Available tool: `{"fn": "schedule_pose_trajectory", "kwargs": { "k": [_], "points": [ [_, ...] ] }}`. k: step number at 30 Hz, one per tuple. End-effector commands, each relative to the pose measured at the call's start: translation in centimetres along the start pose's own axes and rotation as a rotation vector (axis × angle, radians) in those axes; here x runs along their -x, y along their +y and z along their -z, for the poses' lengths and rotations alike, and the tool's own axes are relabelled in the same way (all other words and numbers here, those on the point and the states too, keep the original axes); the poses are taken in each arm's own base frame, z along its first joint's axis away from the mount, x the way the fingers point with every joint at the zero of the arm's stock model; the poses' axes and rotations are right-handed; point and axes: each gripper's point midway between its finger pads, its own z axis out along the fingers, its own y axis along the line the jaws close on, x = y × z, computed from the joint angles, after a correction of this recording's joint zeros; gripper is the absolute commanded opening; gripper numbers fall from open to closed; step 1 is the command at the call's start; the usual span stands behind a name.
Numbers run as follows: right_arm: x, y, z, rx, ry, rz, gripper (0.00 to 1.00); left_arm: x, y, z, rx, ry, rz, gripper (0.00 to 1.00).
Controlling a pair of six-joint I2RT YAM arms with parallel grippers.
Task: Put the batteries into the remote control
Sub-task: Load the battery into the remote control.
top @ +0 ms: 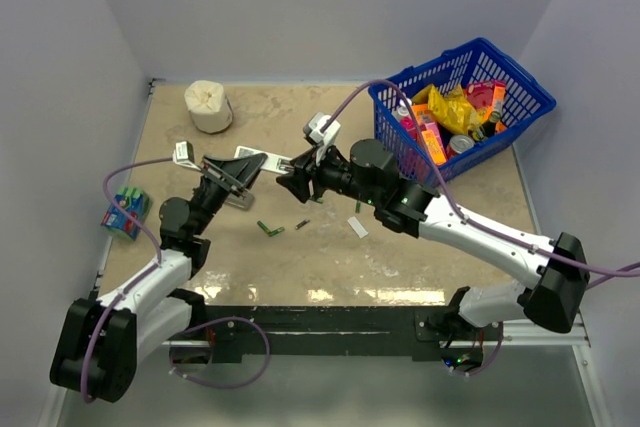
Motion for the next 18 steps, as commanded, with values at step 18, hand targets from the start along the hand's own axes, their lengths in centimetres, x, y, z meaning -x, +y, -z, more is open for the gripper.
{"fn": "schedule_pose_trajectory", "kwargs": {
  "k": [18],
  "points": [
    [2.8,-1.4,0.7,-0.046,0.057,0.076,0.58,-0.8,-0.8,-0.1,-0.008,0.056,-0.115,0.00]
  ]
}}
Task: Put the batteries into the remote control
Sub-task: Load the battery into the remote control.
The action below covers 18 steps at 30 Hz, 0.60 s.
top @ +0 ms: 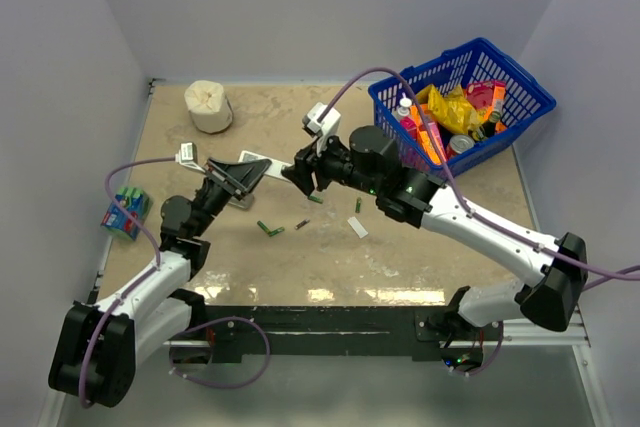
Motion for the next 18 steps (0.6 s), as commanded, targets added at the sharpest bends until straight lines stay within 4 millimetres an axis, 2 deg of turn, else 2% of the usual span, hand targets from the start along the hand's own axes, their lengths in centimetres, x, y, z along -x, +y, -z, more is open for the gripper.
{"fn": "schedule_pose_trajectory", "kwargs": {
  "k": [1,3,5,6,7,8,9,10,12,13,18],
  "points": [
    [1.9,-0.2,0.4,-0.007,0.000,0.038,0.58,0.2,-2.2,-0.5,-0.062,0.015,-0.056,0.00],
    [2.7,-0.1,0.7,-0.003,0.002,0.065,0.56,0.1,-2.2,-0.5,-0.058,0.025,-0.058,0.00],
    [1.7,-0.4,1.0,-0.005,0.078,0.109,0.52,0.0,-1.9,-0.7,-0.042,0.037,-0.069,0.00],
    [2.4,-0.6,1.0,-0.012,0.091,0.120,0.51,-0.1,-1.8,-0.7,-0.037,0.049,-0.073,0.00],
    [0.9,-0.6,1.3,-0.011,0.170,0.125,0.50,-0.1,-1.8,-0.8,-0.033,0.055,-0.079,0.00],
    [0.7,-0.8,1.5,-0.010,0.199,0.140,0.50,-0.2,-1.6,-0.8,-0.028,0.061,-0.084,0.00],
    [1.5,-0.8,1.8,-0.008,0.204,0.148,0.49,-0.3,-1.7,-0.8,-0.029,0.072,-0.087,0.00],
    [0.0,-0.8,2.1,0.002,0.273,0.149,0.48,-0.3,-1.5,-0.8,-0.022,0.076,-0.086,0.00],
    [-0.1,-0.8,2.5,0.011,0.309,0.168,0.45,-0.4,-1.2,-0.8,-0.017,0.090,-0.087,0.00],
    [-1.0,-0.8,2.9,0.022,0.354,0.169,0.44,-0.4,-1.2,-0.8,-0.015,0.097,-0.086,0.00],
    [-1.5,0.0,3.5,0.076,0.410,0.170,0.39,-0.8,-0.4,-1.1,0.017,0.140,-0.117,0.00]
  ]
}}
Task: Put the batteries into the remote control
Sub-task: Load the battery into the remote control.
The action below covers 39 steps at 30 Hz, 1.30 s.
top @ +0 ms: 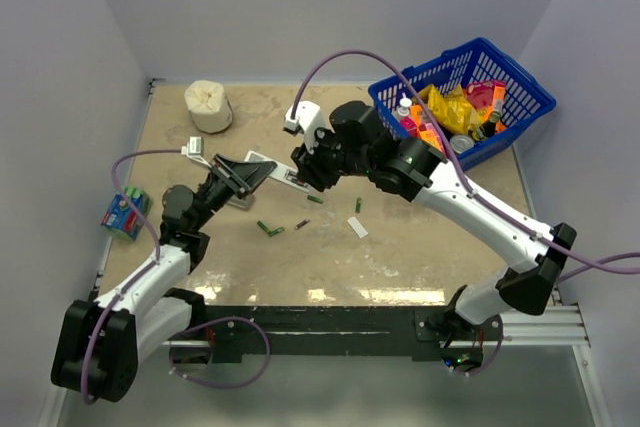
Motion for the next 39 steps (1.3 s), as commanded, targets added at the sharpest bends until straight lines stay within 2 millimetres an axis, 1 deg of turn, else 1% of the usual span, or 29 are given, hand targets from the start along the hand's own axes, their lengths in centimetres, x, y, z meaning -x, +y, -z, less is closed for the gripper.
{"fn": "schedule_pose_trajectory", "kwargs": {
  "k": [1,4,6,8,10,14,17,18,19,20,21,22,23,24,25,26,27,28,29,30,31,32,33,34,35,36,37,38,39],
  "points": [
    [-1.2,1.2,1.3,0.080,0.091,0.030,0.38,0.3,-1.6,-0.9,-0.029,0.049,-0.076,0.00],
    [-1.5,1.8,0.9,0.118,0.105,0.024,0.38,0.4,-1.6,-1.0,-0.019,0.054,-0.093,0.00],
    [-2.3,1.9,0.1,0.128,0.130,0.021,0.38,0.5,-1.5,-1.2,-0.011,0.051,-0.100,0.00],
    [-3.0,1.9,-0.5,0.127,0.148,0.020,0.38,0.4,-1.0,-1.2,0.004,0.058,-0.102,0.00],
    [-3.6,1.4,-1.1,0.104,0.153,0.017,0.38,0.4,-0.4,-1.3,0.029,0.067,-0.125,0.00],
    [-4.1,0.3,-1.7,0.071,0.118,-0.056,0.38,-0.3,1.7,-1.3,0.093,0.117,-0.178,0.00],
    [-4.9,-0.6,-1.7,0.080,0.075,-0.138,0.40,-1.5,4.2,-0.9,0.161,0.184,-0.194,0.00],
    [-6.0,-1.2,-2.0,0.068,0.075,-0.166,0.40,-1.9,4.8,-0.7,0.178,0.208,-0.189,0.00],
    [-6.2,-1.2,-1.8,0.072,0.067,-0.182,0.41,-2.2,5.4,-0.5,0.191,0.226,-0.199,0.00],
    [-8.0,-1.1,-2.2,0.075,0.099,-0.228,0.41,-2.7,6.1,-0.4,0.208,0.252,-0.193,0.00],
    [-8.3,-1.2,-2.3,0.074,0.096,-0.243,0.41,-3.0,6.8,-0.1,0.246,0.277,-0.182,0.00],
    [-8.9,-1.0,-2.4,0.075,0.102,-0.255,0.41,-3.4,7.6,-0.1,0.270,0.305,-0.209,0.00],
    [-10.7,-0.7,-2.8,0.072,0.138,-0.295,0.41,-3.6,8.2,0.0,0.293,0.324,-0.220,0.00],
    [-11.0,-0.8,-3.2,0.066,0.124,-0.313,0.41,-4.0,9.0,0.2,0.361,0.360,-0.205,0.00],
    [-11.6,-0.7,-3.3,0.059,0.126,-0.336,0.41,-4.6,9.9,0.3,0.393,0.399,-0.236,0.00],
    [-13.2,-0.2,-3.5,0.058,0.148,-0.383,0.41,-4.8,10.3,0.3,0.421,0.414,-0.250,0.00],
    [-13.0,-0.3,-3.9,0.058,0.114,-0.398,0.41,-5.1,10.7,0.6,0.458,0.440,-0.249,0.00],
    [-13.7,-0.1,-4.1,0.057,0.115,-0.422,0.41,-5.9,11.2,0.6,0.474,0.468,-0.258,0.00],
    [-15.2,0.3,-4.3,0.055,0.142,-0.467,0.41,-6.1,11.5,0.7,0.487,0.475,-0.259,0.00],
    [-15.5,0.4,-4.7,0.059,0.131,-0.481,0.42,-6.5,11.9,1.0,0.507,0.494,-0.247,0.00],
    [-16.2,0.6,-4.9,0.063,0.143,-0.497,0.42,-7.0,12.6,1.2,0.532,0.510,-0.235,0.00],
    [-17.6,0.9,-5.2,0.060,0.175,-0.524,0.42,-7.0,12.7,1.0,0.540,0.509,-0.241,0.00],
    [-18.1,1.0,-5.4,0.062,0.177,-0.534,0.42,-7.4,13.3,1.6,0.586,0.536,-0.222,0.00],
    [-18.5,1.2,-5.5,0.064,0.183,-0.556,0.41,-8.0,13.7,1.8,0.611,0.562,-0.227,0.00],
    [-19.6,1.4,-5.8,0.062,0.195,-0.571,0.42,-7.9,14.1,1.9,0.657,0.562,-0.237,0.00],
    [-20.2,1.6,-5.9,0.062,0.205,-0.584,0.42,-8.4,14.6,2.0,0.685,0.585,-0.244,0.00],
    [-21.1,1.9,-5.9,0.064,0.223,-0.601,0.42,-7.9,14.5,1.6,0.705,0.575,-0.259,0.00],
    [-21.6,2.0,-6.2,0.070,0.235,-0.609,0.42,-8.2,15.0,2.2,0.746,0.596,-0.249,0.00],
    [-22.1,2.2,-6.3,0.071,0.246,-0.622,0.42,-8.4,15.4,2.3,0.773,0.610,-0.245,0.00]
  ]
}}
